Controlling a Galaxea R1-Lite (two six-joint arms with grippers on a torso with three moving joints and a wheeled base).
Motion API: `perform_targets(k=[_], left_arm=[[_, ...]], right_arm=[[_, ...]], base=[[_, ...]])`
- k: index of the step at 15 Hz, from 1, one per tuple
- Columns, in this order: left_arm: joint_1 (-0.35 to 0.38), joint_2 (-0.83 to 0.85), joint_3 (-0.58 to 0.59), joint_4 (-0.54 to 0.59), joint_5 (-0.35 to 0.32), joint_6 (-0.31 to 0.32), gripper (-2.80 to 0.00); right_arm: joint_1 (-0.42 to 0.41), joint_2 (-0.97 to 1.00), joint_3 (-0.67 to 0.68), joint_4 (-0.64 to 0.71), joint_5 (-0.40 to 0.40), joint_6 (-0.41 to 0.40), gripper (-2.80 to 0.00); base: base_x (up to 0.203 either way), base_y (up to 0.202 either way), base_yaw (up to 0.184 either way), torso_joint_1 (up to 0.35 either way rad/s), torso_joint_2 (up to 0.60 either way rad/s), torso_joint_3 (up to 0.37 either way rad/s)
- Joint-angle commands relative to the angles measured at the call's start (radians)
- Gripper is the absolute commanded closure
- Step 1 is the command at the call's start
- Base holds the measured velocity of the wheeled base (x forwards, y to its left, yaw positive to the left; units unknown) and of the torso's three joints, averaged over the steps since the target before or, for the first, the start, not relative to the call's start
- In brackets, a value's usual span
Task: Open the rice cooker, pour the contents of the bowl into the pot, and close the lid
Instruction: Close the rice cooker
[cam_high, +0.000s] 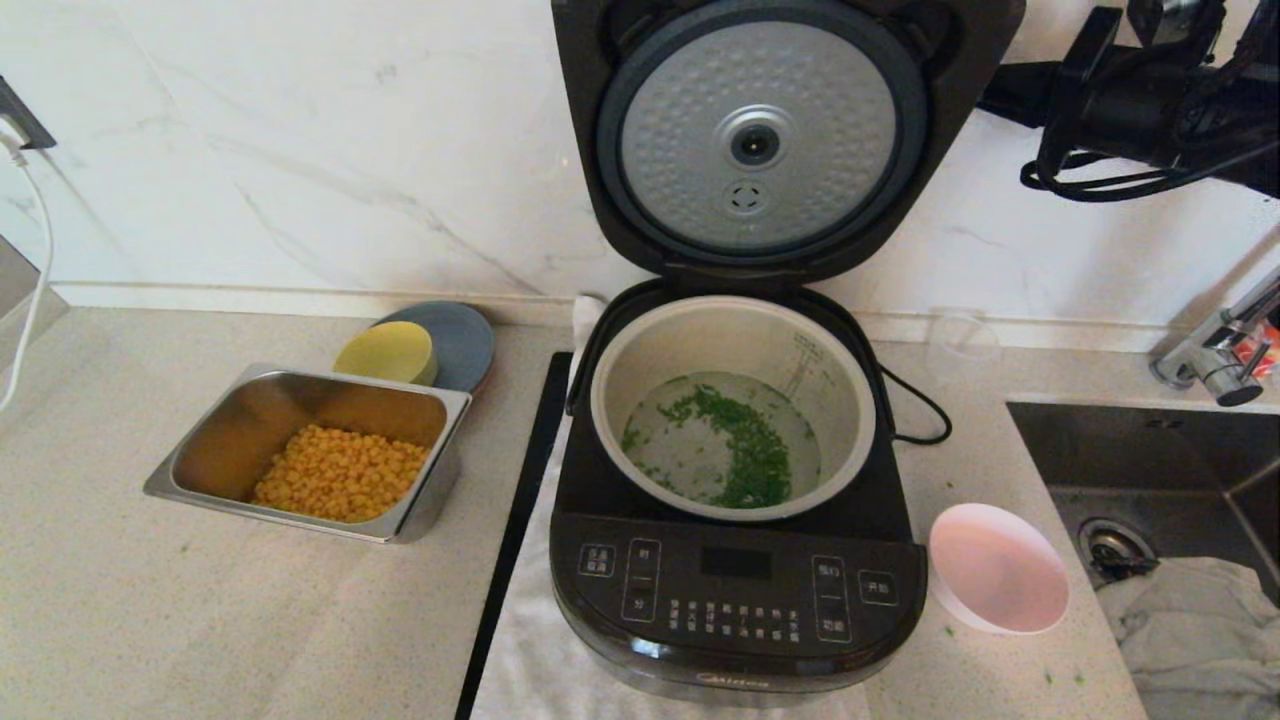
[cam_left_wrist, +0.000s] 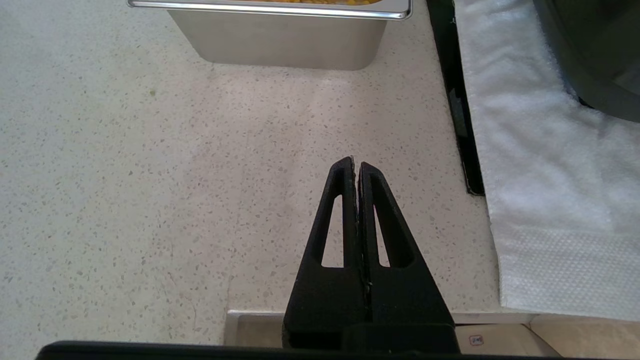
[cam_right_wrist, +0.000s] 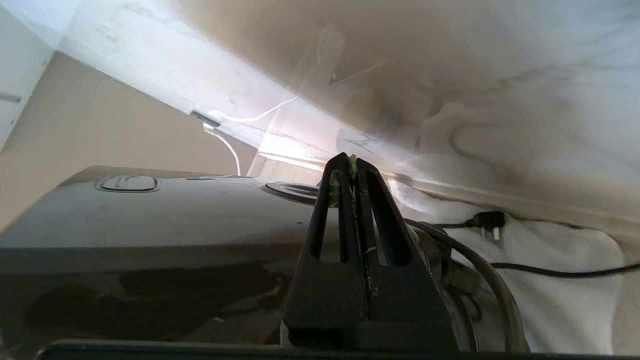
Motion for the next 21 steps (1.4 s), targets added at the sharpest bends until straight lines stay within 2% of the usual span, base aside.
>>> perform_targets(k=[1, 4, 12, 17, 21], left_arm=[[0.000, -0.001, 0.000, 0.002, 0.000, 0.000, 0.00], [0.000, -0.001, 0.000, 0.000, 0.000, 0.000, 0.00], [0.000, -0.001, 0.000, 0.000, 0.000, 0.000, 0.00], [0.000, -0.001, 0.000, 0.000, 0.000, 0.000, 0.00], [0.000, -0.001, 0.000, 0.000, 0.000, 0.000, 0.00]], right_arm=[[0.014, 0.036, -0.037, -0.004, 0.004, 0.004, 0.00], [0.040, 0.057, -0.076, -0.005, 0.004, 0.004, 0.00], [0.105, 0.022, -0.057, 0.009, 0.012, 0.005, 0.00], [0.109, -0.070, 0.049, 0.056, 0.104, 0.007, 0.00], [0.109, -0.154, 0.169, 0.058, 0.138, 0.007, 0.00]], base=[[0.000, 0.000, 0.000, 0.000, 0.00, 0.000], [0.000, 0.000, 0.000, 0.000, 0.00, 0.000], [0.000, 0.000, 0.000, 0.000, 0.00, 0.000], [0.000, 0.000, 0.000, 0.000, 0.00, 0.000], [0.000, 0.000, 0.000, 0.000, 0.00, 0.000]])
